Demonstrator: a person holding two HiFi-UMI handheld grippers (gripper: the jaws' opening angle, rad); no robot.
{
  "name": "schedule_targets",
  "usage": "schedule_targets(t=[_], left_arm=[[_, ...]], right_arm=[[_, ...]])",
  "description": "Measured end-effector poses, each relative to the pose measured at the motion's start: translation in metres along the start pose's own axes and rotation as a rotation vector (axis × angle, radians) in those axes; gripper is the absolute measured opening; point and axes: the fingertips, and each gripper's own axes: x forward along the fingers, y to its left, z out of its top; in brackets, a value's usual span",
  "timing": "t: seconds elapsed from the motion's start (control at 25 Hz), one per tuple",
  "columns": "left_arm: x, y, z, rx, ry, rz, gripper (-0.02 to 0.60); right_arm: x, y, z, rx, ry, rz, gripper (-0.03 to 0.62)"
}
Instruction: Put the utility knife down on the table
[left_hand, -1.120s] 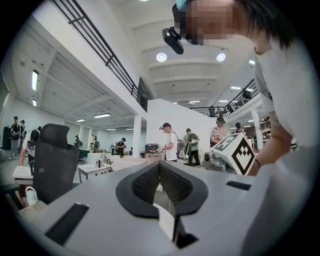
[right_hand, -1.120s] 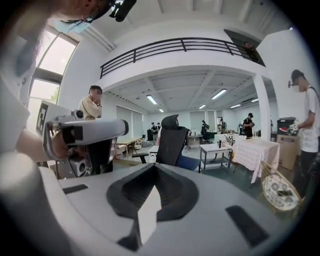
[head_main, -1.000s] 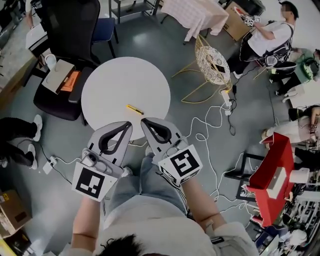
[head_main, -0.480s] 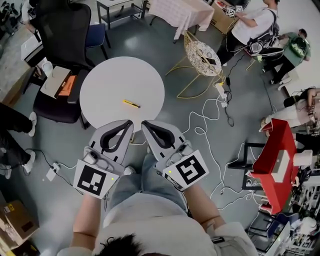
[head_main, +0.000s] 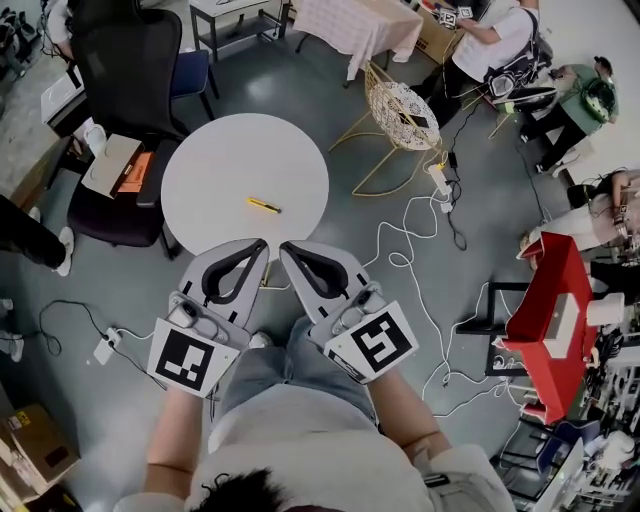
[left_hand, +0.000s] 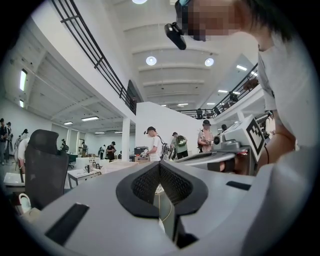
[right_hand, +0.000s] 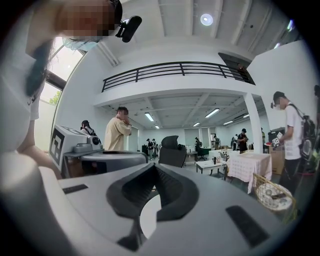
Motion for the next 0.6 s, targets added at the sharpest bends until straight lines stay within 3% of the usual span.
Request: schedule_targets(t=[0.6], left_arm=[[-0.008, 0.009, 0.007, 0.007, -0.007, 0.037, 0.009]], right_arm=[[0.009, 0.008, 0.013, -0.01, -0.034, 0.039, 0.008]])
